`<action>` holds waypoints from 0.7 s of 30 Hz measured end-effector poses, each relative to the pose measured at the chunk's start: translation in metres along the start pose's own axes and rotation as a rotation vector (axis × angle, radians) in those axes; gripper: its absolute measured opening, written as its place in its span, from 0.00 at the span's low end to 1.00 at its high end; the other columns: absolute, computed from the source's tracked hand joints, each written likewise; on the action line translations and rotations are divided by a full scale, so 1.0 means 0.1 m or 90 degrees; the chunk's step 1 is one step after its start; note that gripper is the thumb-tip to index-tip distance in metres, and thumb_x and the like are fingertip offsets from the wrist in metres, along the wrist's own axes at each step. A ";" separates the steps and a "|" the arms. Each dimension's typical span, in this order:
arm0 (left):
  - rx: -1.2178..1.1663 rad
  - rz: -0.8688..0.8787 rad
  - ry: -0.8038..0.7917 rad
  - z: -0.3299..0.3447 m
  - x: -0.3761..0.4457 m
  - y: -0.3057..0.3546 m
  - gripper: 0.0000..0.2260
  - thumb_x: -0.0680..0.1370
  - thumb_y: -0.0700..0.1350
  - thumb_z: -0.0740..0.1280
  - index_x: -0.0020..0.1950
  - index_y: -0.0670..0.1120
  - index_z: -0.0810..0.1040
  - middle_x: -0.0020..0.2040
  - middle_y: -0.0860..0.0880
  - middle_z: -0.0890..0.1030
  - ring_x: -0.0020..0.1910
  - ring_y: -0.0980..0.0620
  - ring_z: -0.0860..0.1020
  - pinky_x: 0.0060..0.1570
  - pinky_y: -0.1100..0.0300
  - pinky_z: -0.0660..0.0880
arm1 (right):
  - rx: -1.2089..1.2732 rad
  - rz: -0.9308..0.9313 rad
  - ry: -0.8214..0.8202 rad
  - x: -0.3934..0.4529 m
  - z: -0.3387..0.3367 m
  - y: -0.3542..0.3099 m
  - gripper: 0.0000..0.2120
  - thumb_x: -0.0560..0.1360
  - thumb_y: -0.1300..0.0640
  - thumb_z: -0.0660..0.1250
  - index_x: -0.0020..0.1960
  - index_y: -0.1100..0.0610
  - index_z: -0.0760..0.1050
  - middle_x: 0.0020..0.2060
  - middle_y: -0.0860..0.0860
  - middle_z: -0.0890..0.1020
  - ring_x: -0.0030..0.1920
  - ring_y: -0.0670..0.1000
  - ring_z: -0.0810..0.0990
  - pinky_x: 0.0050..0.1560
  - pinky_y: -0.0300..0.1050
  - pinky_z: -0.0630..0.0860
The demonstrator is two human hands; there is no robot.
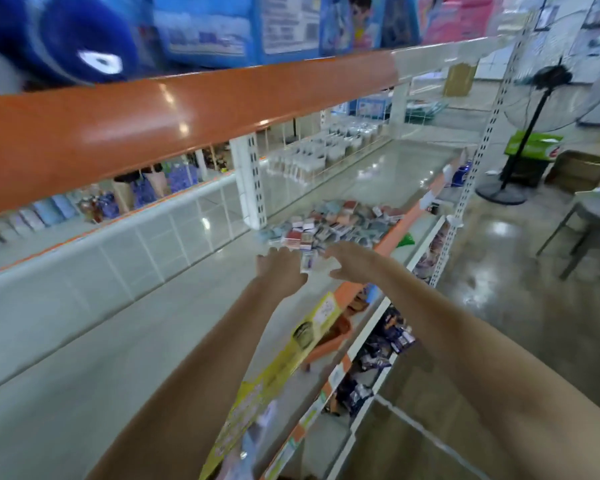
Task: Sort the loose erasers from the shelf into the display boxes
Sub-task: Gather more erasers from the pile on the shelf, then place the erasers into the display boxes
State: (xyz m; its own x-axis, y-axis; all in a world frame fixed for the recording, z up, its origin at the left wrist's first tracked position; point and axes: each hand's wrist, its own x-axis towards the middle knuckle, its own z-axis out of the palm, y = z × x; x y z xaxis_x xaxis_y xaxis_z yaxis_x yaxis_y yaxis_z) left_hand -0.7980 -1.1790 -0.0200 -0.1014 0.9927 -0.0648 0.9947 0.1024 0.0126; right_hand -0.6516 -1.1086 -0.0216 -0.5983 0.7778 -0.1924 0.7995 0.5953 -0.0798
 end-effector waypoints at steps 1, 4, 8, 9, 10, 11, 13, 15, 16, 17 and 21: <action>-0.010 -0.008 0.003 0.04 0.13 0.08 0.21 0.79 0.54 0.60 0.69 0.47 0.68 0.68 0.45 0.69 0.66 0.44 0.67 0.62 0.52 0.65 | 0.010 0.005 0.007 0.05 0.00 0.15 0.25 0.79 0.55 0.60 0.74 0.58 0.59 0.71 0.56 0.64 0.70 0.56 0.64 0.66 0.47 0.63; -0.035 -0.046 0.010 0.15 0.41 0.18 0.19 0.78 0.54 0.62 0.65 0.45 0.71 0.64 0.45 0.72 0.63 0.44 0.71 0.57 0.53 0.69 | 0.022 0.002 0.011 0.23 0.04 0.47 0.24 0.79 0.58 0.61 0.73 0.58 0.61 0.68 0.57 0.69 0.66 0.55 0.69 0.62 0.46 0.66; -0.064 -0.101 0.007 0.31 0.58 0.17 0.20 0.78 0.56 0.60 0.63 0.45 0.70 0.59 0.45 0.75 0.58 0.44 0.73 0.51 0.54 0.70 | 0.013 0.006 0.026 0.54 0.25 0.69 0.21 0.77 0.56 0.63 0.68 0.61 0.67 0.61 0.56 0.72 0.61 0.56 0.73 0.57 0.48 0.71; -0.072 -0.116 0.004 0.35 0.60 0.18 0.20 0.78 0.56 0.60 0.63 0.44 0.70 0.59 0.45 0.75 0.58 0.43 0.73 0.50 0.55 0.71 | 0.028 0.013 0.042 0.60 0.31 0.72 0.18 0.77 0.56 0.63 0.65 0.61 0.69 0.59 0.56 0.72 0.59 0.56 0.74 0.54 0.47 0.72; -0.078 -0.130 0.003 0.38 0.61 0.18 0.19 0.78 0.55 0.60 0.63 0.44 0.70 0.59 0.44 0.75 0.58 0.43 0.73 0.50 0.55 0.71 | 0.046 0.022 0.061 0.66 0.35 0.73 0.16 0.77 0.57 0.63 0.63 0.61 0.70 0.57 0.56 0.72 0.57 0.56 0.74 0.52 0.47 0.72; -0.084 -0.142 0.005 0.41 0.63 0.19 0.19 0.78 0.54 0.61 0.64 0.44 0.70 0.60 0.44 0.75 0.59 0.44 0.73 0.50 0.54 0.71 | 0.063 0.028 0.084 0.70 0.39 0.74 0.13 0.77 0.58 0.63 0.60 0.61 0.71 0.56 0.56 0.72 0.55 0.56 0.74 0.50 0.46 0.71; -0.086 -0.156 0.016 0.46 0.68 0.21 0.18 0.78 0.53 0.61 0.64 0.44 0.71 0.60 0.44 0.74 0.60 0.44 0.71 0.51 0.53 0.71 | 0.088 0.041 0.128 0.77 0.43 0.74 0.10 0.77 0.59 0.63 0.57 0.60 0.72 0.53 0.56 0.73 0.51 0.54 0.75 0.46 0.43 0.71; -0.084 -0.163 0.032 0.50 0.72 0.22 0.18 0.77 0.53 0.61 0.63 0.44 0.72 0.60 0.44 0.74 0.59 0.44 0.72 0.51 0.53 0.72 | 0.111 0.058 0.164 0.83 0.45 0.72 0.09 0.77 0.59 0.64 0.56 0.59 0.72 0.54 0.55 0.73 0.49 0.53 0.76 0.43 0.42 0.69; -0.085 -0.166 0.040 0.51 0.74 0.23 0.18 0.77 0.53 0.61 0.62 0.44 0.72 0.59 0.44 0.75 0.59 0.44 0.72 0.50 0.53 0.72 | 0.117 0.071 0.177 0.84 0.46 0.70 0.09 0.77 0.59 0.64 0.56 0.58 0.71 0.55 0.55 0.73 0.48 0.53 0.76 0.42 0.42 0.69; -0.086 -0.170 0.047 0.52 0.75 0.23 0.17 0.77 0.53 0.61 0.61 0.44 0.73 0.58 0.44 0.75 0.59 0.44 0.72 0.50 0.53 0.72 | 0.116 0.082 0.190 0.85 0.47 0.69 0.09 0.77 0.59 0.63 0.56 0.58 0.71 0.55 0.55 0.73 0.48 0.53 0.76 0.41 0.43 0.69; -0.092 -0.156 0.063 0.53 0.80 0.23 0.13 0.77 0.49 0.61 0.59 0.45 0.75 0.56 0.45 0.77 0.57 0.44 0.73 0.46 0.54 0.71 | 0.060 0.089 0.204 0.85 0.46 0.66 0.13 0.78 0.60 0.60 0.62 0.60 0.67 0.58 0.56 0.74 0.54 0.55 0.76 0.43 0.43 0.69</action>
State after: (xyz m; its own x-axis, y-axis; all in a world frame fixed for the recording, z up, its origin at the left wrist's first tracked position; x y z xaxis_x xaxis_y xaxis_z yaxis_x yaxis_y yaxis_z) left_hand -0.7823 -1.1005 -0.0782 -0.3465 0.9379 0.0148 0.9281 0.3405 0.1505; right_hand -0.6476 -1.0129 -0.0882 -0.4572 0.8829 0.1072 0.8671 0.4693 -0.1669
